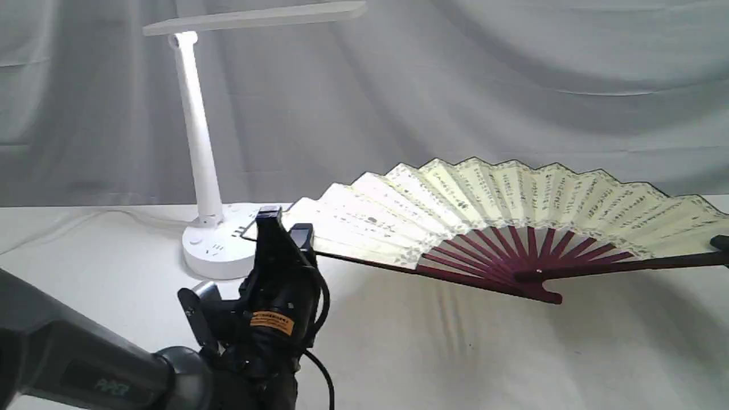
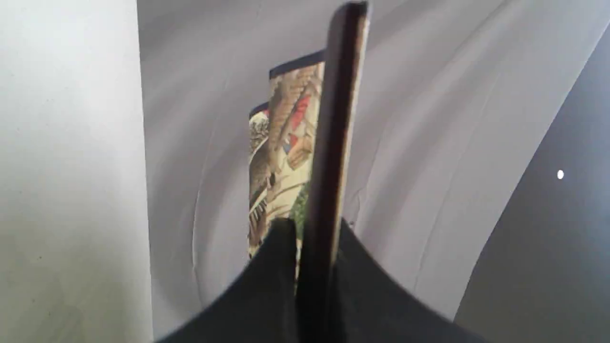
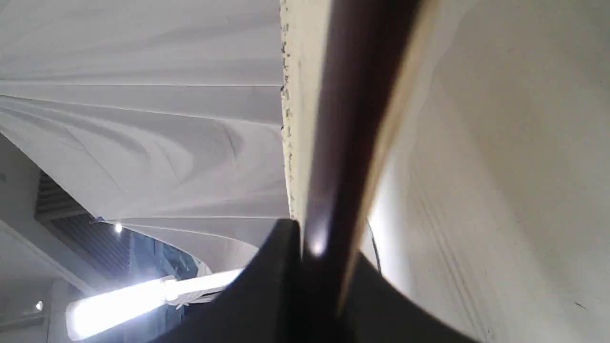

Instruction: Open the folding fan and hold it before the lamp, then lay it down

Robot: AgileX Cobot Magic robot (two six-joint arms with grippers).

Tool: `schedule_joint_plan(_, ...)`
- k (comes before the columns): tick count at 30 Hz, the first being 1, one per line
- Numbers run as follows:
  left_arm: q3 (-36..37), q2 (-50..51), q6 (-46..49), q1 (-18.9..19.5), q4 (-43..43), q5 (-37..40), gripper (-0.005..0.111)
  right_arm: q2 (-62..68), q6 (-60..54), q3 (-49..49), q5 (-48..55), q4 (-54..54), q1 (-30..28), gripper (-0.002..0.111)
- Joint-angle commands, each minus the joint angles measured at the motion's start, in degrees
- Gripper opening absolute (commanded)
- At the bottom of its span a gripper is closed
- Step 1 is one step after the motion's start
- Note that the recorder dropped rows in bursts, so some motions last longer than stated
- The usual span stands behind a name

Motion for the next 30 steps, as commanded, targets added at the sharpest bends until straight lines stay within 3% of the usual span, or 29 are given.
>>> schedule_joint_plan(1,-0.29,-2.35,-3.04,0.92,-5.14,-3.1,0.0,-0.59,-2.29,0.19,-2.29,-0.87,-1.14,0.0)
schedule_joint_plan(17,3.05,-8.73,0.37,1.02,-9.51,-3.1,0.0,-7.47,-2.29,0.19,-2.29,0.29,-0.8,0.0)
schedule_joint_plan(30,11.49,-15.82,0.06,1.02,-12.81,-3.1,0.0,-10.1,-2.29,0.19,-2.29,2.47,9.24,0.0)
